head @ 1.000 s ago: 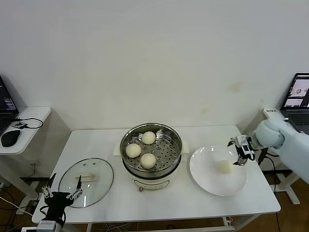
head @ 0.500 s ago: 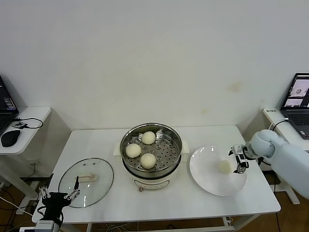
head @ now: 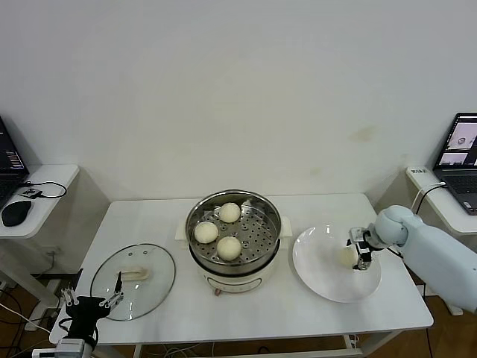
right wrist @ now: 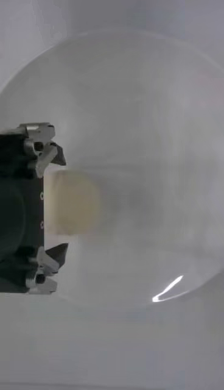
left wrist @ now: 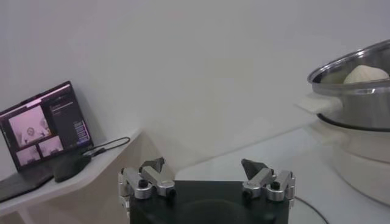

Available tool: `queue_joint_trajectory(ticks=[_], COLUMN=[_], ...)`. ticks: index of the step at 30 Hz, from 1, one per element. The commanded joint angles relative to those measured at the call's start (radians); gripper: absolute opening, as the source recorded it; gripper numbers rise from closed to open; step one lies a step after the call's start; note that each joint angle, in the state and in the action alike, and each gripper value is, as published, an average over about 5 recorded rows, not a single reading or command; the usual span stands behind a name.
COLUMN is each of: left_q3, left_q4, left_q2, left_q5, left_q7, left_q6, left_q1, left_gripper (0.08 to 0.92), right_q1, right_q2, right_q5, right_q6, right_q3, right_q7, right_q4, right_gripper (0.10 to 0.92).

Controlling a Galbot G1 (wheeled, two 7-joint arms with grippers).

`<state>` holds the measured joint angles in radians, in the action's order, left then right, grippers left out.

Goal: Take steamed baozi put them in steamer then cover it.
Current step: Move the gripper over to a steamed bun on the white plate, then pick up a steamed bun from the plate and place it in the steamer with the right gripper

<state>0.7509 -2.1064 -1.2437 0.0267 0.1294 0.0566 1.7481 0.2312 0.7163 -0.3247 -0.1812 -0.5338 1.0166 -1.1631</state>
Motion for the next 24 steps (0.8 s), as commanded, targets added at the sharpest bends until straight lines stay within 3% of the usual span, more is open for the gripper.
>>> queue_joint_trajectory(ticks=[1, 13, 24], left_q3=[-0.001, 0.005, 0.0], left_q4=[-0.001, -0.002, -0.009], left_q2=[-0.001, -0.001, 0.004], left_q5=[-0.001, 0.001, 0.005], left_q7=[0.0, 0.001, 0.001], left_q6=[0.0, -0.001, -0.001], left_q1=[0.001, 0.005, -0.001], left_gripper=[0.823, 0.823, 0.823], right_q1=[0.007, -0.03, -0.375], right_q2=[0.026, -0.021, -0.185], right_q5=[-0.013, 0.018, 0.263], right_q6=[0.001, -0.019, -0.132], right_q3=[0.007, -0.011, -0.224], right_q7=[0.001, 0.033, 0.077], right_q4=[0.029, -0.031, -0.299], right_gripper=[0.719, 0.584, 0.589])
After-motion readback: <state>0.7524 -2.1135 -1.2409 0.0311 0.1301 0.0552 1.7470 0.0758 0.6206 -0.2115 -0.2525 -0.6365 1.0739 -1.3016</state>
